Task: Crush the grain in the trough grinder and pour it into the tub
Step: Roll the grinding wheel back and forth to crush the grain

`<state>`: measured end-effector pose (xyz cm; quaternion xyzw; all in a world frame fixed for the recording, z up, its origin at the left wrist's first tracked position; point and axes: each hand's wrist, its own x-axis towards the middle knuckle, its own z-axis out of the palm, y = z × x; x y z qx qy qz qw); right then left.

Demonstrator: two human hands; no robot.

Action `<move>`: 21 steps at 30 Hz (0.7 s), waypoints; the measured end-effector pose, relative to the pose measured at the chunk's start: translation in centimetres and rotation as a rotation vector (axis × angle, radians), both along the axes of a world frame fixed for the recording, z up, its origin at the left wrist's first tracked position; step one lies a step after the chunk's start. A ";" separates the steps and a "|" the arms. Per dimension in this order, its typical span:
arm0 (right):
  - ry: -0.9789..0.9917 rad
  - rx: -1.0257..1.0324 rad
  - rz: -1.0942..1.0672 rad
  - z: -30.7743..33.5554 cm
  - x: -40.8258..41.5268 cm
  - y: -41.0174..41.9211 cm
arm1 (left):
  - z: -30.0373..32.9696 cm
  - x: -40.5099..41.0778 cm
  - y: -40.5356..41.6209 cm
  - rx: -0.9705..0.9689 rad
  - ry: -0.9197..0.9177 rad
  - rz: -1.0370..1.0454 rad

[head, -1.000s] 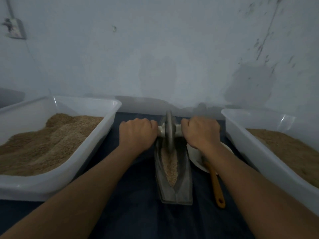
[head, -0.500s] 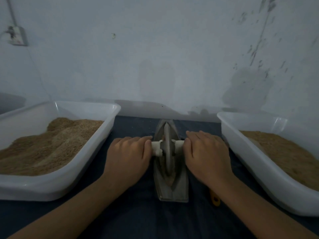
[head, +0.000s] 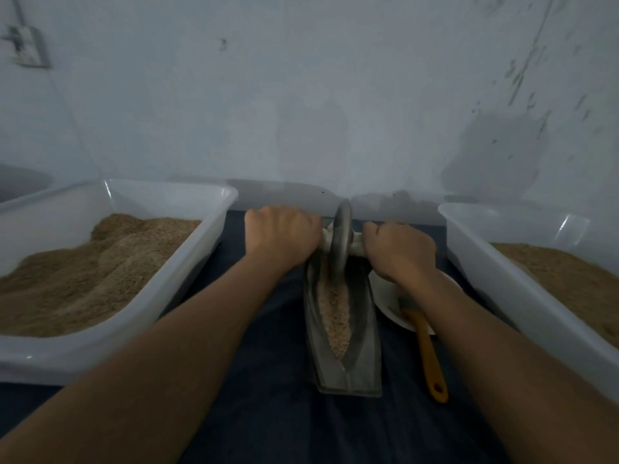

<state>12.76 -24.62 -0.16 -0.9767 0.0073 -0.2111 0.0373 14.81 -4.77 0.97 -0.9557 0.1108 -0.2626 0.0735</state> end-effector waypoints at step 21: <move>-0.240 0.003 0.065 -0.5 -6.5 1.5 | -3.5 -6.5 2.7 -0.060 -0.122 -0.083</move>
